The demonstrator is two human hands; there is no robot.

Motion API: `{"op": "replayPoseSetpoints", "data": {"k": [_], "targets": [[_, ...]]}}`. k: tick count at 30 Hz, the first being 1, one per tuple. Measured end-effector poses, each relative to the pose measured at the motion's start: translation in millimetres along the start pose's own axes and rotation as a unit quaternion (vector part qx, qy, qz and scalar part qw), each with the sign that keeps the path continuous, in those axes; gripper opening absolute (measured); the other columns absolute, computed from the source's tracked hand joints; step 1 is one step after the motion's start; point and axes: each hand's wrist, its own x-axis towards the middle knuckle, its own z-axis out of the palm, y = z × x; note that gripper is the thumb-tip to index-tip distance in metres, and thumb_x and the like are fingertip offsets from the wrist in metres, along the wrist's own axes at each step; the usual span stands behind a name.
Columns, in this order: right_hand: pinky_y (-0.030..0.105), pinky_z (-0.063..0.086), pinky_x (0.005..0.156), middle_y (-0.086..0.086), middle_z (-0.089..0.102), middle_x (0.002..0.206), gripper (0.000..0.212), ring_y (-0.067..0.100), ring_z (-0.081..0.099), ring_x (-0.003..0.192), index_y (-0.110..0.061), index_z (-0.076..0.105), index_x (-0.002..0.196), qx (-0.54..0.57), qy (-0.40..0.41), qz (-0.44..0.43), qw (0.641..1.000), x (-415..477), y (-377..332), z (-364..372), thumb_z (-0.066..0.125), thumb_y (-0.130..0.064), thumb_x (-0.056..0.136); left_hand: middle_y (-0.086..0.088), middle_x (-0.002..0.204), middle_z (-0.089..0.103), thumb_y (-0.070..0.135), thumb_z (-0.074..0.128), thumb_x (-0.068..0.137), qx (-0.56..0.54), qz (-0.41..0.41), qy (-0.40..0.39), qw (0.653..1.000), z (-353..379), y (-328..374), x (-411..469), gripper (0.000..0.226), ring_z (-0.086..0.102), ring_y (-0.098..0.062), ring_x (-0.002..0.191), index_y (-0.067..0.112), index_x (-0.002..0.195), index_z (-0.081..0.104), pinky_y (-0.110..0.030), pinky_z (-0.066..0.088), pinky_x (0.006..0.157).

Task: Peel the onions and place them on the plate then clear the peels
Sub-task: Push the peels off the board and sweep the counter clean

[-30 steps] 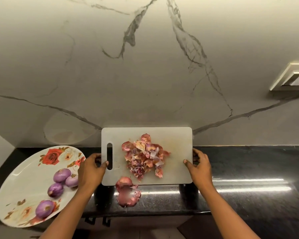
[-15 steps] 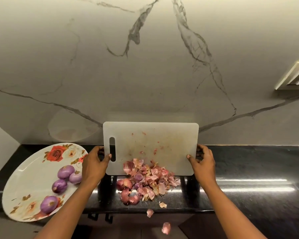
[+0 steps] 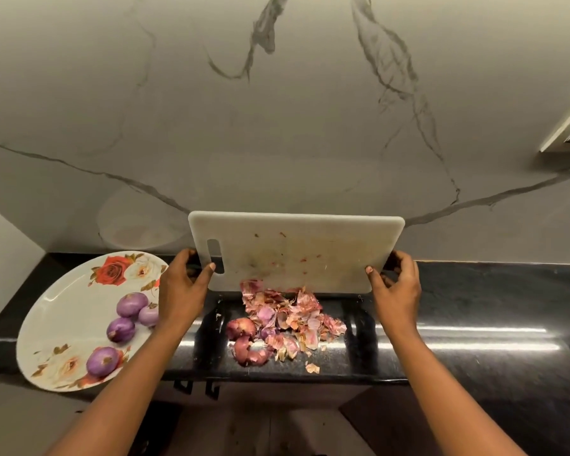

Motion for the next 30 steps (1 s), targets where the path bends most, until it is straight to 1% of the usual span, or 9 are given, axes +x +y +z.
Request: {"op": "replayPoseSetpoints", "data": {"k": [3, 6, 10, 14, 17, 21, 24, 26, 30], "targets": [[0.019, 0.055, 0.091, -0.005, 0.056, 0.13, 0.046, -0.003, 0.062, 0.108, -0.018, 0.057, 0.135, 0.005, 0.008, -0.013, 1.0, 7, -11, -3, 0.078, -0.013, 0.094, 0.005, 0.105, 0.073, 0.025, 0.072, 0.099, -0.029, 0.016, 0.001, 0.999, -4, 7, 1, 0.021, 0.068, -0.012, 0.09, 0.019, 0.117, 0.064, -0.022, 0.049, 0.07], [0.021, 0.056, 0.088, -0.003, 0.058, 0.127, 0.042, 0.008, 0.066, 0.105, -0.018, 0.058, 0.13, -0.001, 0.016, -0.036, 0.999, 17, -22, -6, 0.078, -0.012, 0.094, 0.013, 0.102, 0.073, 0.027, 0.069, 0.101, -0.055, 0.025, -0.016, 0.998, -8, 11, 6, 0.017, 0.068, 0.0, 0.091, 0.025, 0.116, 0.063, -0.023, 0.051, 0.071], [0.018, 0.054, 0.089, -0.003, 0.058, 0.13, 0.043, 0.01, 0.062, 0.11, -0.019, 0.057, 0.132, -0.013, 0.007, -0.042, 0.999, 25, -31, -6, 0.077, -0.014, 0.095, 0.024, 0.101, 0.074, 0.032, 0.06, 0.105, -0.119, 0.015, -0.057, 0.991, -7, 15, 8, 0.019, 0.069, 0.007, 0.097, 0.026, 0.123, 0.063, -0.01, 0.052, 0.073], [0.019, 0.054, 0.09, -0.004, 0.057, 0.133, 0.047, -0.001, 0.06, 0.108, -0.022, 0.056, 0.137, -0.014, 0.002, -0.043, 0.999, 28, -36, -5, 0.077, -0.015, 0.095, 0.013, 0.113, 0.077, 0.04, 0.05, 0.107, -0.204, 0.0, -0.074, 0.976, -7, 28, 13, 0.022, 0.074, -0.009, 0.104, 0.042, 0.125, 0.062, -0.032, 0.06, 0.081], [0.027, 0.057, 0.093, -0.006, 0.054, 0.132, 0.051, 0.001, 0.06, 0.109, -0.023, 0.055, 0.142, -0.012, -0.011, -0.047, 0.999, 31, -38, -6, 0.076, -0.017, 0.096, 0.004, 0.108, 0.078, 0.044, 0.045, 0.108, -0.289, -0.022, -0.049, 0.956, -9, 44, 17, 0.026, 0.074, -0.016, 0.1, 0.034, 0.116, 0.067, -0.037, 0.063, 0.077], [0.05, 0.057, 0.102, -0.001, 0.048, 0.141, 0.058, 0.023, 0.057, 0.125, -0.023, 0.046, 0.153, -0.076, 0.004, -0.086, 0.993, 29, -40, -3, 0.07, -0.026, 0.1, 0.003, 0.098, 0.079, 0.044, 0.046, 0.108, -0.331, -0.047, -0.008, 0.942, -5, 53, 22, 0.03, 0.074, -0.016, 0.09, 0.027, 0.108, 0.071, -0.031, 0.064, 0.072], [0.052, 0.027, 0.128, 0.009, 0.023, 0.171, 0.072, 0.031, 0.025, 0.158, -0.016, 0.023, 0.167, -0.222, 0.033, -0.211, 0.951, 23, -45, 2, 0.055, -0.036, 0.106, -0.005, 0.096, 0.077, 0.043, 0.047, 0.109, -0.343, -0.062, -0.01, 0.937, 2, 49, 21, 0.032, 0.073, -0.022, 0.086, 0.023, 0.104, 0.072, -0.041, 0.063, 0.074], [0.048, 0.005, 0.133, 0.01, 0.001, 0.177, 0.08, 0.028, 0.002, 0.164, -0.011, 0.008, 0.169, -0.311, -0.009, -0.299, 0.902, 21, -55, 8, 0.044, -0.045, 0.106, -0.012, 0.093, 0.074, 0.044, 0.049, 0.108, -0.349, -0.073, -0.013, 0.934, 7, 48, 20, 0.036, 0.07, -0.029, 0.085, 0.016, 0.1, 0.07, -0.049, 0.059, 0.078], [0.056, 0.004, 0.131, 0.019, -0.003, 0.176, 0.086, 0.033, 0.002, 0.164, -0.003, 0.007, 0.167, -0.421, -0.11, -0.369, 0.821, 5, -69, 36, 0.033, -0.058, 0.106, -0.013, 0.086, 0.072, 0.047, 0.052, 0.107, -0.362, -0.11, -0.029, 0.925, 18, 50, 14, 0.038, 0.067, -0.03, 0.08, 0.019, 0.087, 0.067, -0.053, 0.056, 0.078]]}}
